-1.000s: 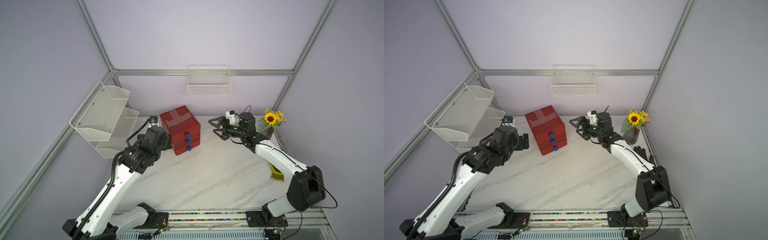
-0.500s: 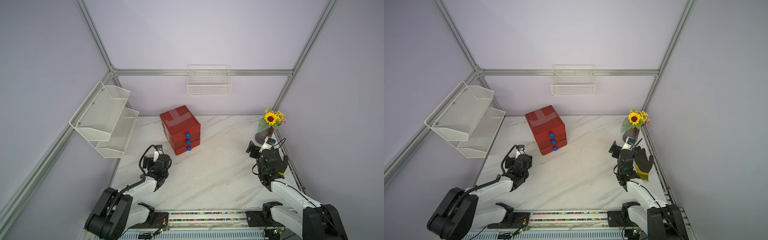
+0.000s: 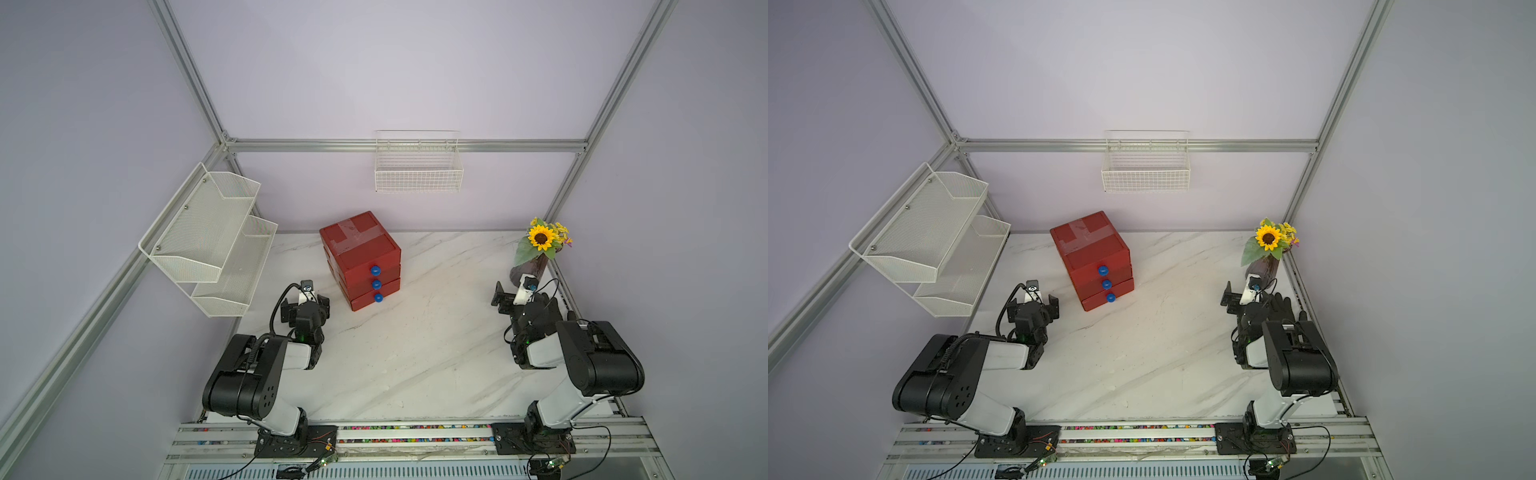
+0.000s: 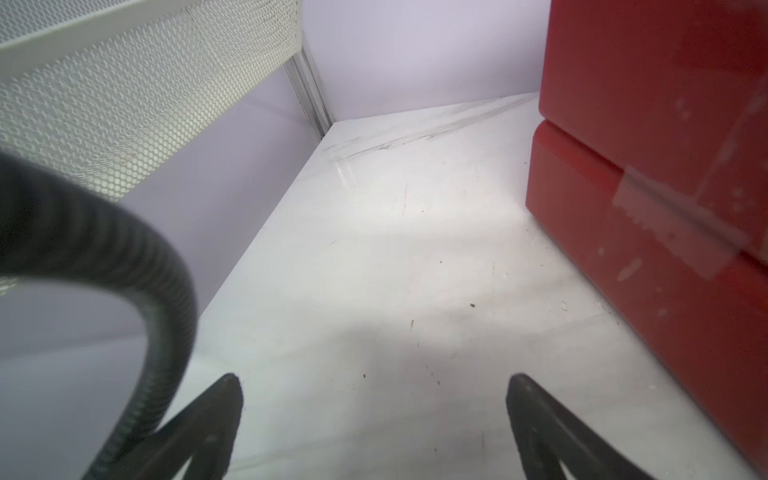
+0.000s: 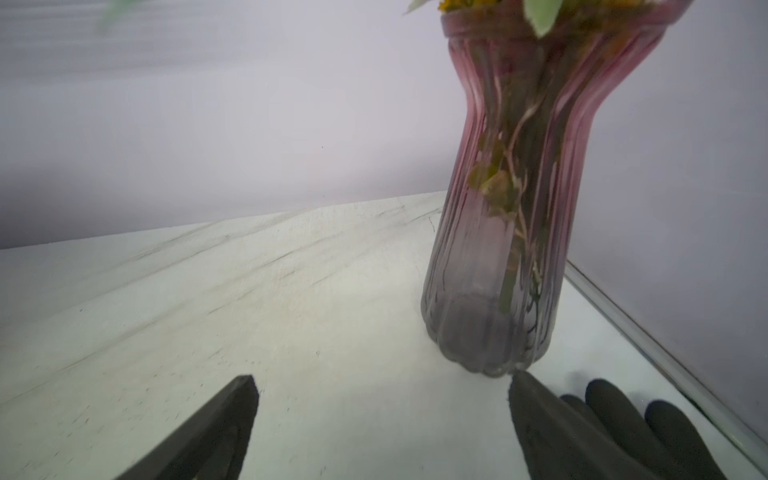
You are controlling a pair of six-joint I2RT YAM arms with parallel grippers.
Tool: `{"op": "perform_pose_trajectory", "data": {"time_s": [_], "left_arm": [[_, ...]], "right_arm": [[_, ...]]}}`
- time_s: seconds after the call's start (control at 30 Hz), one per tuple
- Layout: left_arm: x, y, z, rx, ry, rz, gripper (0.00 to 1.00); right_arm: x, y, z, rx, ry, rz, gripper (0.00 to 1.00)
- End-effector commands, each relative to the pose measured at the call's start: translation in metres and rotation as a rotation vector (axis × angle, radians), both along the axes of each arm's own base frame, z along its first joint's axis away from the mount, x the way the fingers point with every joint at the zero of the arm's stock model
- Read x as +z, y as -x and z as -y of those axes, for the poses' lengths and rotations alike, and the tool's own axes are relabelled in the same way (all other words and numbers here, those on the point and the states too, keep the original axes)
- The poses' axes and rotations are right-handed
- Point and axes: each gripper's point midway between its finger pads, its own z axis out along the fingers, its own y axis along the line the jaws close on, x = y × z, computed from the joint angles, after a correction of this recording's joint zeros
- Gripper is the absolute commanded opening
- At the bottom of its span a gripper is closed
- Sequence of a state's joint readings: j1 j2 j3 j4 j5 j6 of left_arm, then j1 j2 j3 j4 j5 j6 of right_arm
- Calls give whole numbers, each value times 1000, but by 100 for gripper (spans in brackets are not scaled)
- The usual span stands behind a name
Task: Place the fruit knives into the drawer by color
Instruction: Reset both arms
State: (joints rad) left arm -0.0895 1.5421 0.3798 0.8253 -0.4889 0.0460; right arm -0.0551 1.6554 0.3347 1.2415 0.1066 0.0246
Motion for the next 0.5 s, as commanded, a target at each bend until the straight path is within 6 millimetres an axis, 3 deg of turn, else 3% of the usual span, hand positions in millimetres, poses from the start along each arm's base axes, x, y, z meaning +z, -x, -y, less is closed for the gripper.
{"op": "perform_pose_trajectory", "data": {"time_s": [0.0, 0.13, 0.47], "left_arm": [[15, -20, 3, -80, 131, 58, 100], [13, -16, 8, -138, 128, 126, 100], [10, -16, 9, -139, 139, 90, 100]], "right_arm": [[14, -5, -2, 48, -3, 38, 97], [14, -5, -2, 48, -4, 40, 97], [15, -4, -2, 47, -2, 45, 98]]}}
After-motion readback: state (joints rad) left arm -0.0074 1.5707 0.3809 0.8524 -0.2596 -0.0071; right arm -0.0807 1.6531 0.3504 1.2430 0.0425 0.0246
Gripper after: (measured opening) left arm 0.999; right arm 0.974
